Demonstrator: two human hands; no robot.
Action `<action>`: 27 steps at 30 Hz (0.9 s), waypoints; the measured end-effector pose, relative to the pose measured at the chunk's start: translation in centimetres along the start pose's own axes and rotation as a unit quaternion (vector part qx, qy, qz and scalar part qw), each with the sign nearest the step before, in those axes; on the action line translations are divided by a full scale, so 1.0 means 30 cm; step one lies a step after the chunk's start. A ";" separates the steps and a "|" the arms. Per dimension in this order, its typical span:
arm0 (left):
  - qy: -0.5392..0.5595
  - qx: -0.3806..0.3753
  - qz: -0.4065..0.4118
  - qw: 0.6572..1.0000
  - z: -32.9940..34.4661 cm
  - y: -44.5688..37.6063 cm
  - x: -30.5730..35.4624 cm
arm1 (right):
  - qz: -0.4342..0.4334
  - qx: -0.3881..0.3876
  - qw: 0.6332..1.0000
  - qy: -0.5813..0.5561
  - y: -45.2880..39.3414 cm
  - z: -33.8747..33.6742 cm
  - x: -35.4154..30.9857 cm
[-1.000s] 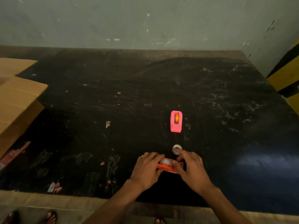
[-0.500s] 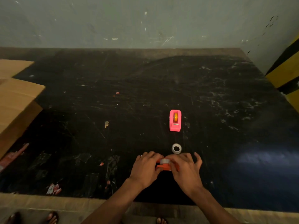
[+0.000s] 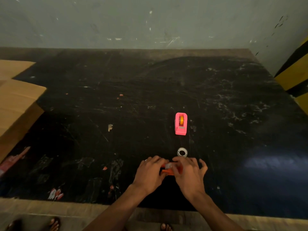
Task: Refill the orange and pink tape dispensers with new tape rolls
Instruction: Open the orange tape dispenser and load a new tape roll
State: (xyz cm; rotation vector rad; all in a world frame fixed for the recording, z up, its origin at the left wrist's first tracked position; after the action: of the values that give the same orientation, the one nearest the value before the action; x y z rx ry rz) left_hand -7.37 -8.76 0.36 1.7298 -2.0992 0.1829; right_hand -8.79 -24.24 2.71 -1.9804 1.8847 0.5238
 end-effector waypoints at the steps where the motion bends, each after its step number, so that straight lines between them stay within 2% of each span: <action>1: 0.001 -0.001 0.000 1.000 -0.001 0.000 0.000 | 0.006 -0.003 1.000 -0.007 0.000 -0.002 -0.002; 6: 0.002 -0.006 0.003 1.000 -0.003 -0.003 -0.001 | -0.002 -0.008 0.999 -0.051 0.000 -0.009 -0.014; 13: -0.001 -0.001 0.013 1.000 -0.004 0.002 -0.015 | -0.096 -0.032 0.992 0.070 0.019 -0.048 0.034; 19: 0.001 -0.004 0.019 1.000 -0.002 0.002 -0.022 | -0.052 -0.015 0.997 0.063 0.030 -0.082 0.092; 27: 0.003 0.013 0.020 1.000 -0.007 0.013 -0.019 | 0.029 0.014 0.998 -0.054 0.045 -0.075 0.157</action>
State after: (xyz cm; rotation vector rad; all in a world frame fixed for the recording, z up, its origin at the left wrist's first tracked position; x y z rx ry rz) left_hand -7.60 -8.09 0.38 1.7017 -2.1372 0.2284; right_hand -9.88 -29.50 2.31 -1.8453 1.8786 0.6042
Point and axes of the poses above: each hand's wrist, its own y-axis away from the middle knuckle, its own z-axis out of the palm, x = y × z, the point moved 2 cm from there along -y, towards the middle knuckle, and after that the axes turned 4 degrees about -z, right-handed, at the moved point
